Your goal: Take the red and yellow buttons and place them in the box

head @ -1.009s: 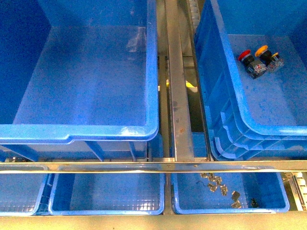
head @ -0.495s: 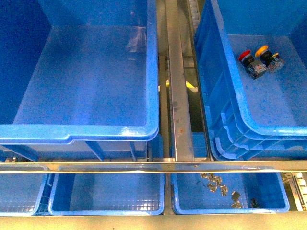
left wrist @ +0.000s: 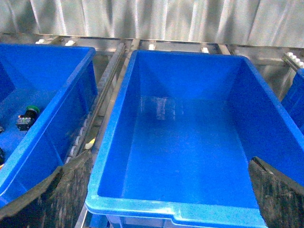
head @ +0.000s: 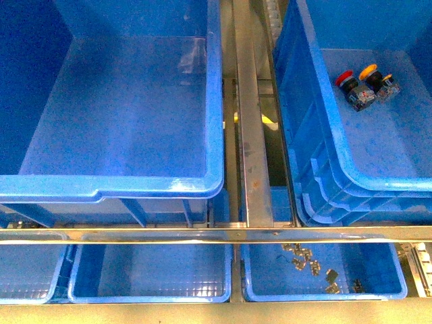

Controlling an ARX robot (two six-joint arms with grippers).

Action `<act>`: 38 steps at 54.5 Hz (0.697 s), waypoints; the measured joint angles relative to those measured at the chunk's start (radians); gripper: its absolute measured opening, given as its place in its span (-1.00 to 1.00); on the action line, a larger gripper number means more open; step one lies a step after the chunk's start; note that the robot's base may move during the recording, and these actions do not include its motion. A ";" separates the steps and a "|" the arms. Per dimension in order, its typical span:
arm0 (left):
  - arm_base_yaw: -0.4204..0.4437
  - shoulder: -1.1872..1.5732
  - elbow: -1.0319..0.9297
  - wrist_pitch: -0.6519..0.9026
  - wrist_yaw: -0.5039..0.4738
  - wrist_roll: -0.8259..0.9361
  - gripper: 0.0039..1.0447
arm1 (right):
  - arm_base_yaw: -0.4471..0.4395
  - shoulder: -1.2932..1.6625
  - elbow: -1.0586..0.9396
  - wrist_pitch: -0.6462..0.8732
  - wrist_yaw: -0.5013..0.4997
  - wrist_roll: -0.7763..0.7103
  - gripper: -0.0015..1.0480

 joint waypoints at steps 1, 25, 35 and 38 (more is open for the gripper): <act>0.000 0.000 0.000 0.000 0.000 0.000 0.85 | 0.000 -0.011 0.000 -0.010 0.000 0.000 -0.93; 0.000 0.000 0.000 0.000 0.000 0.000 0.85 | 0.000 -0.161 0.000 -0.159 0.000 0.000 -0.93; 0.000 0.000 0.000 0.000 0.000 0.000 0.85 | 0.000 -0.222 0.000 -0.223 0.000 0.000 -0.93; 0.000 0.000 0.000 0.000 0.000 0.000 0.85 | 0.000 -0.303 0.000 -0.337 -0.003 0.000 -0.93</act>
